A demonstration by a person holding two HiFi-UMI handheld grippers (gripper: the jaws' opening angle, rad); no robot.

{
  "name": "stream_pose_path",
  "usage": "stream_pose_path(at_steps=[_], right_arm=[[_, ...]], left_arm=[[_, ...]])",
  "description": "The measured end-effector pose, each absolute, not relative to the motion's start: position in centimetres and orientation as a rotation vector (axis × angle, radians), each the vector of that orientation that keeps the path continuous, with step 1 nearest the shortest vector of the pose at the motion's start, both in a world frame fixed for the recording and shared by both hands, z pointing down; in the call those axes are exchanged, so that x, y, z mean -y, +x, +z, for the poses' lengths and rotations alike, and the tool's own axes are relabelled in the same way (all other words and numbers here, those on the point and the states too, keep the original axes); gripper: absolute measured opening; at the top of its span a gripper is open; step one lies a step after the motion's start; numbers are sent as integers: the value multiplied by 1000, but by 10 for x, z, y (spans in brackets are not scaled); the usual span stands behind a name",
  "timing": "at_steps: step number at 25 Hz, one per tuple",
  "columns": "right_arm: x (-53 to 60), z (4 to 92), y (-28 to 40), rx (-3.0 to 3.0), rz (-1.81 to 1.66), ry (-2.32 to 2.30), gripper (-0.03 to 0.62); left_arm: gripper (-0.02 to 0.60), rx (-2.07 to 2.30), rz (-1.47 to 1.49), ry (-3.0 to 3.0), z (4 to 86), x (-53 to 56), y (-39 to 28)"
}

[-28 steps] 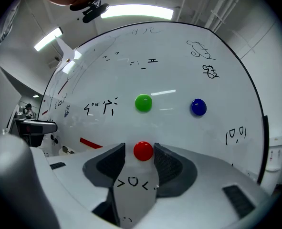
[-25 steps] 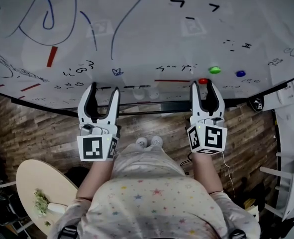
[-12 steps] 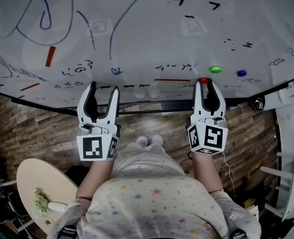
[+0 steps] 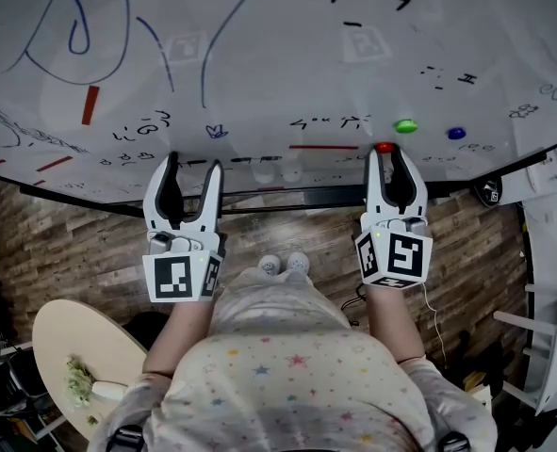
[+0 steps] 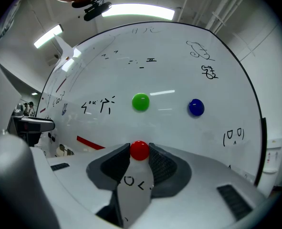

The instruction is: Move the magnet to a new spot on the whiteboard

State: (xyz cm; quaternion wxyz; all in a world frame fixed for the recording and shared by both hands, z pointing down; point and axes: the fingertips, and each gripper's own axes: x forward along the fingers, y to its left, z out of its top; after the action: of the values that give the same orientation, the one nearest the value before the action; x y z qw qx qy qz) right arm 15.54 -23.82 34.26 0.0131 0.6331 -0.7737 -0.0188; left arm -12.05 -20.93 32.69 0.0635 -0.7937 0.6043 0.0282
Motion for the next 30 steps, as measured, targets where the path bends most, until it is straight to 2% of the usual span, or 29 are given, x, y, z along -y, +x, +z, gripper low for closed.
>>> stream_pose_path(at_steps=[30], right_arm=[[222, 328, 151, 2394, -90, 1984, 123]], left_arm=[[247, -1773, 128, -2461, 325, 200, -120]])
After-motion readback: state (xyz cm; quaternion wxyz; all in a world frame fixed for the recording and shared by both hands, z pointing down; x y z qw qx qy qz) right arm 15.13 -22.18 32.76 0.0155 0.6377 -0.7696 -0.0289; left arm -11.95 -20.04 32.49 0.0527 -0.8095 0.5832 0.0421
